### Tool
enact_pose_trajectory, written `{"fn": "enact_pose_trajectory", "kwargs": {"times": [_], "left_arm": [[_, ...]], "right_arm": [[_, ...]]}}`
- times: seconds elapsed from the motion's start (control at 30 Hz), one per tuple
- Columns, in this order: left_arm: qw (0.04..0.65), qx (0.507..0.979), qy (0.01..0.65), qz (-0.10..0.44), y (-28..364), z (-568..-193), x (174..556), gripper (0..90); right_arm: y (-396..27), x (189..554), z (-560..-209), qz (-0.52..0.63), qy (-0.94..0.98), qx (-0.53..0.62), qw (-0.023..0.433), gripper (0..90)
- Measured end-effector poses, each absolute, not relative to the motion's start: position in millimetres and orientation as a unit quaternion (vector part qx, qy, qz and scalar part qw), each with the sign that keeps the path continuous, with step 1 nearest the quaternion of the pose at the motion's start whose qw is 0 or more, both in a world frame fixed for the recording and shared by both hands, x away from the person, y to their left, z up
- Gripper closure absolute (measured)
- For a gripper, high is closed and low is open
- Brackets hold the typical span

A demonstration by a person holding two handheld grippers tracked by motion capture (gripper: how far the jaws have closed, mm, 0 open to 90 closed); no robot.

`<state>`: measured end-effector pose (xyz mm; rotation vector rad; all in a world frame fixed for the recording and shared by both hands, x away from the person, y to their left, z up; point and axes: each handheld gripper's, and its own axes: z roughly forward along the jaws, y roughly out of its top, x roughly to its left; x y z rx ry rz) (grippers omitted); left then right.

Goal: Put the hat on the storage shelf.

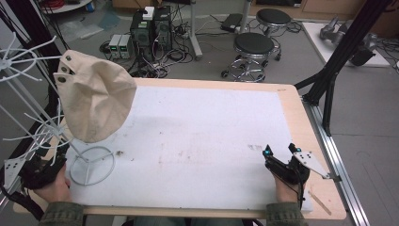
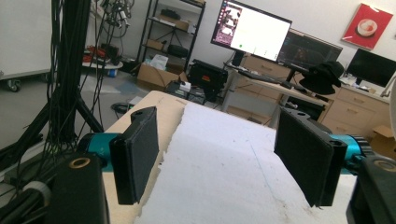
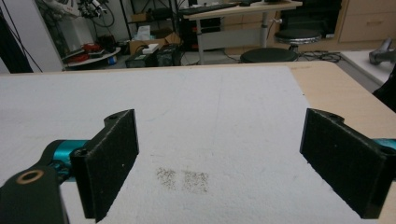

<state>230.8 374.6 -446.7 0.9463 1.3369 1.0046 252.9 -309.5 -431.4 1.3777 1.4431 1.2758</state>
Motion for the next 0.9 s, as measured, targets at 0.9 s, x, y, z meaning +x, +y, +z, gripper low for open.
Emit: {"fn": "enact_pose_trajectory", "kwargs": {"times": [0.9], "left_arm": [[0.568, 0.405, 0.576, 0.427, 375.3, -448.3, 226.8, 30.7]], "right_arm": [[-309.1, 255.2, -434.0, 0.520, 0.562, 0.543, 0.343, 10.7]]}}
